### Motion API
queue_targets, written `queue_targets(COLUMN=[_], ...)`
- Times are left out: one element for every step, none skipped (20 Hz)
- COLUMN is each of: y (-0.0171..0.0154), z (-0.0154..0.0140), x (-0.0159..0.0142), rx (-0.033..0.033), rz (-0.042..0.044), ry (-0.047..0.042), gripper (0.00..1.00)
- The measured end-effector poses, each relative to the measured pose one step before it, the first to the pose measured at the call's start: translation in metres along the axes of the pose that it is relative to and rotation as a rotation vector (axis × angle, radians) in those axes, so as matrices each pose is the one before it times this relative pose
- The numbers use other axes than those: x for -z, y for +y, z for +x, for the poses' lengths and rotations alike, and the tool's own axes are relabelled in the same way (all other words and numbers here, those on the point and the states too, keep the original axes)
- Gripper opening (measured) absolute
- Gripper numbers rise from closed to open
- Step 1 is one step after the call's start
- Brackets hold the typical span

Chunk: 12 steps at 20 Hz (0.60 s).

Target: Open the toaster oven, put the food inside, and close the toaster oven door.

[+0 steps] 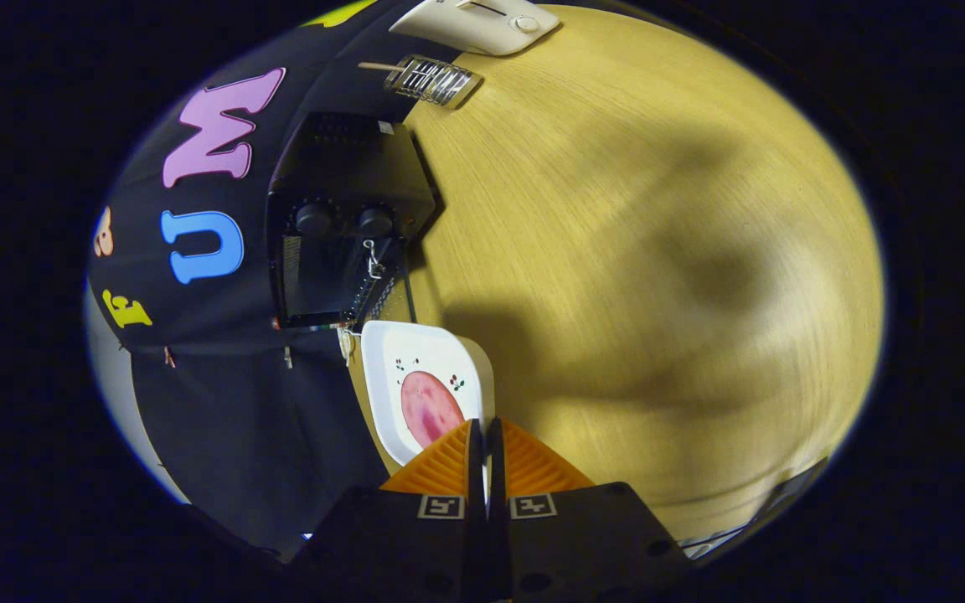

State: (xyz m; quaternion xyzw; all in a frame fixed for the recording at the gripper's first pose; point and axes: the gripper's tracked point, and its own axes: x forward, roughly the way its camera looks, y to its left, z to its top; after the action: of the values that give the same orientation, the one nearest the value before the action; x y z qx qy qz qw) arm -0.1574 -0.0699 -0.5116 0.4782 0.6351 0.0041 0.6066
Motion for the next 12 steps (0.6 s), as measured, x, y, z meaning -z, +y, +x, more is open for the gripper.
queue_targets(y=[0.01637, 0.0115, 0.01164, 0.00769, 0.00676, 0.00659, 0.0088, 0.01078, 0.01234, 0.01297, 0.01281, 0.01102], z=[0.00904, 0.00843, 0.01048, 0.01151, 0.01229, 0.01073, 0.01074, 0.00866, 0.00907, 0.00855, 0.00975, 0.00861], x=[0.0015, -0.00062, 0.00029, -0.00112, -0.0011, -0.00066, 0.00227, 0.00079, -0.00038, -0.0006, -0.00021, -0.00017], rx=[-0.01701, -0.01173, -0.00405, 0.00914, 0.0183, 0.01827, 0.00681, -0.00213, -0.01413, -0.01785, -0.01715, -0.01444], rz=[0.02339, 0.01922, 0.01932, 0.022, 0.01612, 0.00542, 0.01025, 0.02381, 0.03469, 0.04214, 0.04144, 0.03967], ry=[-0.01128, -0.01525, -0.01945, -0.02004, -0.02257, -0.02051, -0.01579, -0.01911, -0.02204, -0.02518, -0.03039, -0.03231], gripper=[0.05, 0.05, 0.05, 0.05, 0.05, 0.05, 0.05, 0.05, 0.05, 0.05, 0.05, 0.05])
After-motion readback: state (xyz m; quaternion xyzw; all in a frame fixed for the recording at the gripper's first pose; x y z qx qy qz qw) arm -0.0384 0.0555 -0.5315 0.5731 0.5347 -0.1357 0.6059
